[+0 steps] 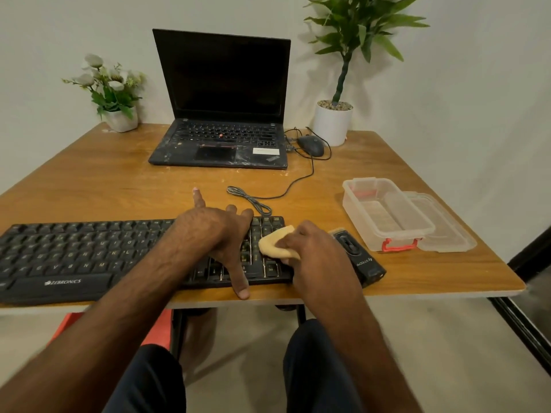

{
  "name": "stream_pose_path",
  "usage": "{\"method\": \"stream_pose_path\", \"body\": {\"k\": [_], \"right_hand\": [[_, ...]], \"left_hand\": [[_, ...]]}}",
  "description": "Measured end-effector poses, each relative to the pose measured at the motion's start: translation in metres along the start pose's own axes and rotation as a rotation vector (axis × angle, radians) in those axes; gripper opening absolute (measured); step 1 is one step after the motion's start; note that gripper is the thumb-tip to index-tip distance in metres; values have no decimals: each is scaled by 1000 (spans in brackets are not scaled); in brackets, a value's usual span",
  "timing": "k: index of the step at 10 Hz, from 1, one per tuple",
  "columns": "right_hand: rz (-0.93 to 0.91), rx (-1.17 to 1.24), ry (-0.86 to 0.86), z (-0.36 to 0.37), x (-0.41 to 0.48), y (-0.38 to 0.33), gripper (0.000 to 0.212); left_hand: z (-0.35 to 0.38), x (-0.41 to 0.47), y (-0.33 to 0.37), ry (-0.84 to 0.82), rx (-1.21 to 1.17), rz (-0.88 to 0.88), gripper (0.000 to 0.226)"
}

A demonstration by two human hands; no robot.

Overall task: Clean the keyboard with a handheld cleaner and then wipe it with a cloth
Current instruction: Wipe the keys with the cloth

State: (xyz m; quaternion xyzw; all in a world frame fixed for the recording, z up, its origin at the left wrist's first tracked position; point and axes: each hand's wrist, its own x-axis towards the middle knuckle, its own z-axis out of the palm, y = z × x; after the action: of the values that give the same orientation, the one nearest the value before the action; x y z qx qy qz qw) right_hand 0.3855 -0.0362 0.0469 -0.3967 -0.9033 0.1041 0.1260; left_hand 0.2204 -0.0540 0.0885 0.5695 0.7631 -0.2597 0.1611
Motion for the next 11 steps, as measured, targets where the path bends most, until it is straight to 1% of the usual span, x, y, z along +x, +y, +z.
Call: {"method": "stream_pose_path", "body": {"k": [1,2,3,4,5,6,7,8,9,10,11], "right_hand": [[46,37,-124,-21,-8,0,37],[172,159,-20,-40,15,2,30],[99,62,157,-30,47,3,43],[115,3,-107,-14,39,-13,56],[77,122,-49,-11,1,-11,44],[31,97,-102,-14,-36,-15,45],[62,110,-174,-31,-42,-11,53],[160,240,75,-55,-11,-6,49],[118,142,165,-45,27,-7,52],[113,14,-134,-29,38,-16,56],[159,-102,-334,-21,24,-18,60]], "left_hand": [[1,-3,3,4,16,36,150],[3,-3,0,18,-13,49,149],[3,-4,-2,14,-37,46,148],[5,-4,-3,29,-21,51,149],[4,-5,-3,23,-15,62,147],[7,-1,-5,42,-41,74,148],[11,2,-8,54,-49,85,150],[12,0,-8,53,-59,80,150],[12,-2,-8,59,-64,69,150],[15,-4,-10,81,-69,84,148],[16,-2,-10,93,-68,93,148]]}}
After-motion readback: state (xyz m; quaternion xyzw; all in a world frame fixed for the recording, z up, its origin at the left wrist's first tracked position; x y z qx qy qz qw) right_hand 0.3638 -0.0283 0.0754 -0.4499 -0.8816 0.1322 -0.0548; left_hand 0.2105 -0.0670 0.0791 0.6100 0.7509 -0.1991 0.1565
